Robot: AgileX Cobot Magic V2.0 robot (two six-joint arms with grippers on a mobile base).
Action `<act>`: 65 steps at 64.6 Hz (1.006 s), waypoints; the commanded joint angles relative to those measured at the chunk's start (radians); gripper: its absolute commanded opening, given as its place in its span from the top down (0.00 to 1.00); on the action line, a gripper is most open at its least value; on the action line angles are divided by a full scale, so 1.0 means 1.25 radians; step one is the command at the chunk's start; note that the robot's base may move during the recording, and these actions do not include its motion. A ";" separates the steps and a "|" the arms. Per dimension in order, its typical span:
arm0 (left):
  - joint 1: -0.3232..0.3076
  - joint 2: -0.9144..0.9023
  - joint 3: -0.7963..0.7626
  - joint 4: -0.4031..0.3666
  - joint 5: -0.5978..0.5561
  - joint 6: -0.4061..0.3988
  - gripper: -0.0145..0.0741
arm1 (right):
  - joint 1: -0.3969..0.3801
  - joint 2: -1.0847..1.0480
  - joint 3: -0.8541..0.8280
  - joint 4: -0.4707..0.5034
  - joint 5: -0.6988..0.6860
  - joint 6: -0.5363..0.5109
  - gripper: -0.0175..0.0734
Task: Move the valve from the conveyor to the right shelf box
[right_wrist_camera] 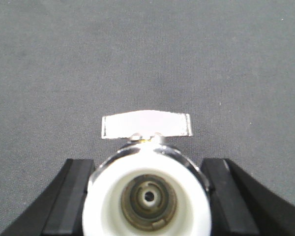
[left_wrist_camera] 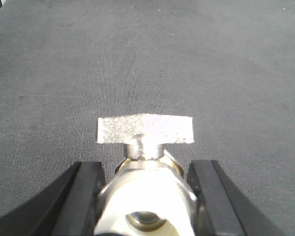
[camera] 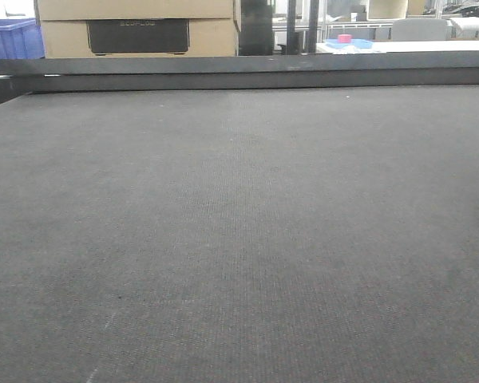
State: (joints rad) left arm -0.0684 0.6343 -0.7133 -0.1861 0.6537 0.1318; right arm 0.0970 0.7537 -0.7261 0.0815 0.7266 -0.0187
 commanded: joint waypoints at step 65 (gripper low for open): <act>-0.004 -0.008 -0.003 -0.010 -0.041 -0.001 0.96 | -0.003 -0.009 -0.005 0.002 -0.051 -0.006 0.99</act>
State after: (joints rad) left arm -0.0684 0.6343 -0.7118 -0.1861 0.6518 0.1318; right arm 0.0970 0.7537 -0.7261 0.0821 0.7246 -0.0187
